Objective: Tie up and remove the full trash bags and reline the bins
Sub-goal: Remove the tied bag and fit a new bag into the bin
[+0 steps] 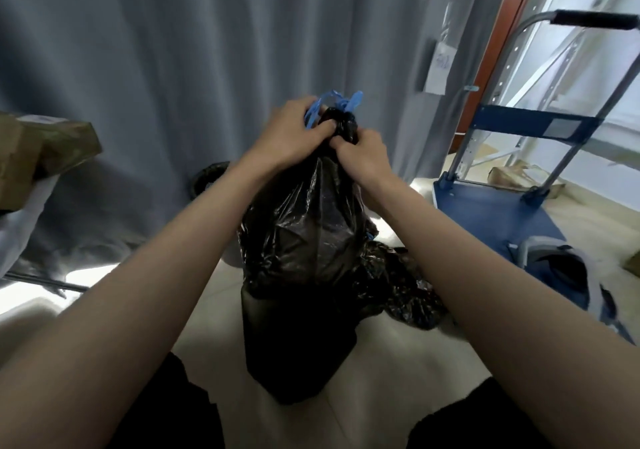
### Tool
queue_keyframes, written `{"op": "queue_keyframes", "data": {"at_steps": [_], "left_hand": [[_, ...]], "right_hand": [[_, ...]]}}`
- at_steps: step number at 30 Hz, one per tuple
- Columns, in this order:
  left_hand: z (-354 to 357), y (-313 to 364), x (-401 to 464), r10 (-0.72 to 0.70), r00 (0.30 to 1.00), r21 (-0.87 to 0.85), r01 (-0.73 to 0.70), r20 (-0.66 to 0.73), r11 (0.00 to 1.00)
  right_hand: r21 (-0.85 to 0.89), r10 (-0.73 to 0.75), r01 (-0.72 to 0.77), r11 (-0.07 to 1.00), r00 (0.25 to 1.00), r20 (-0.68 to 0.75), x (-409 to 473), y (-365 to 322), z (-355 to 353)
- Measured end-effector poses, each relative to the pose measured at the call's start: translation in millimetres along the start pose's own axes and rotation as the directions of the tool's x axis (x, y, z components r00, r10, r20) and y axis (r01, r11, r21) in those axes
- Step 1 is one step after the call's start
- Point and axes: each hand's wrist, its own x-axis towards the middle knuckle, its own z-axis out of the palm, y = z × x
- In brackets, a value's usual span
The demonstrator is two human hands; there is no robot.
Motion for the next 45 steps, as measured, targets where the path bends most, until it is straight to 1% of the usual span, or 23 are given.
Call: {"op": "queue_keyframes", "data": {"at_steps": [2,4,6,8,10,15,18,23,28,31,35,37,39,41,42,43,45], "left_hand": [[6.2,9.7,18.9,0.018,1.000,-0.011,-0.019,-0.019,1.000],[15.6,18.1,37.8,0.034,0.999,-0.038,-0.035,-0.009,0.999],[28.2,23.3,55.4,0.024,1.000,-0.063,-0.024,0.006,0.998],[46.7,23.5,71.0,0.015,0.999,-0.102,-0.012,0.032,0.995],[69.7,20.1,86.1,0.012,0.998,-0.094,-0.006,0.063,0.996],[130.5,3.7,110.0,-0.045,0.982,-0.022,0.050,0.185,0.999],[167.1,-12.9,121.2,-0.056,0.963,-0.028,0.065,0.264,0.997],[225.1,-32.8,145.1,-0.072,0.943,-0.107,0.112,0.325,0.988],[270.5,-47.8,169.6,-0.063,0.929,-0.244,0.161,0.366,0.956],[292.1,-59.2,182.5,-0.073,0.924,-0.266,0.183,0.376,0.947],[319.2,-77.0,196.5,-0.080,0.912,-0.266,0.200,0.403,0.943],[328.7,-87.7,197.9,-0.079,0.921,-0.262,0.190,0.383,0.946],[336.7,-101.4,195.4,-0.087,0.913,-0.220,0.187,0.400,0.957],[346.2,-121.6,187.3,-0.121,0.865,-0.140,0.214,0.488,0.967],[354.9,-138.9,182.9,-0.143,0.826,-0.079,0.221,0.545,0.972],[368.2,-160.8,179.6,-0.166,0.781,-0.019,0.222,0.602,0.975],[370.0,-173.2,164.3,-0.210,0.666,0.106,0.194,0.715,0.975]], "right_hand": [[-0.007,-0.027,0.027,1.000,0.998,-0.053,12.9,-8.5,-11.4],[-0.004,-0.054,0.054,0.999,0.992,-0.111,31.9,-10.1,-20.4],[-0.029,-0.056,0.051,0.998,0.983,-0.175,52.3,-7.4,-26.6],[-0.037,-0.036,0.028,0.999,0.968,-0.250,71.4,3.3,-32.5],[-0.041,-0.012,0.000,0.999,0.955,-0.297,88.2,20.2,-37.4],[-0.044,0.101,-0.125,0.991,0.929,-0.355,128.0,74.8,-51.9],[-0.053,0.145,-0.182,0.982,0.903,-0.406,156.1,105.7,-57.9],[-0.088,0.096,-0.172,0.981,0.830,-0.550,193.8,147.4,-58.9],[-0.094,0.056,-0.145,0.985,0.784,-0.618,226.1,179.8,-65.1],[-0.086,0.056,-0.143,0.986,0.770,-0.636,249.3,203.4,-64.7],[-0.091,0.025,-0.105,0.990,0.777,-0.629,273.1,232.7,-62.1],[-0.104,-0.018,-0.057,0.993,0.796,-0.604,278.4,246.5,-57.2],[-0.135,-0.049,-0.033,0.990,0.829,-0.557,277.8,263.4,-49.9],[-0.178,-0.032,-0.061,0.982,0.879,-0.475,270.7,285.6,-40.2],[-0.210,-0.003,-0.095,0.973,0.906,-0.424,264.7,296.9,-35.2],[-0.248,0.037,-0.137,0.959,0.928,-0.371,257.9,308.7,-31.2],[-0.341,0.114,-0.196,0.919,0.963,-0.245,240.3,327.8,-27.6]]}}
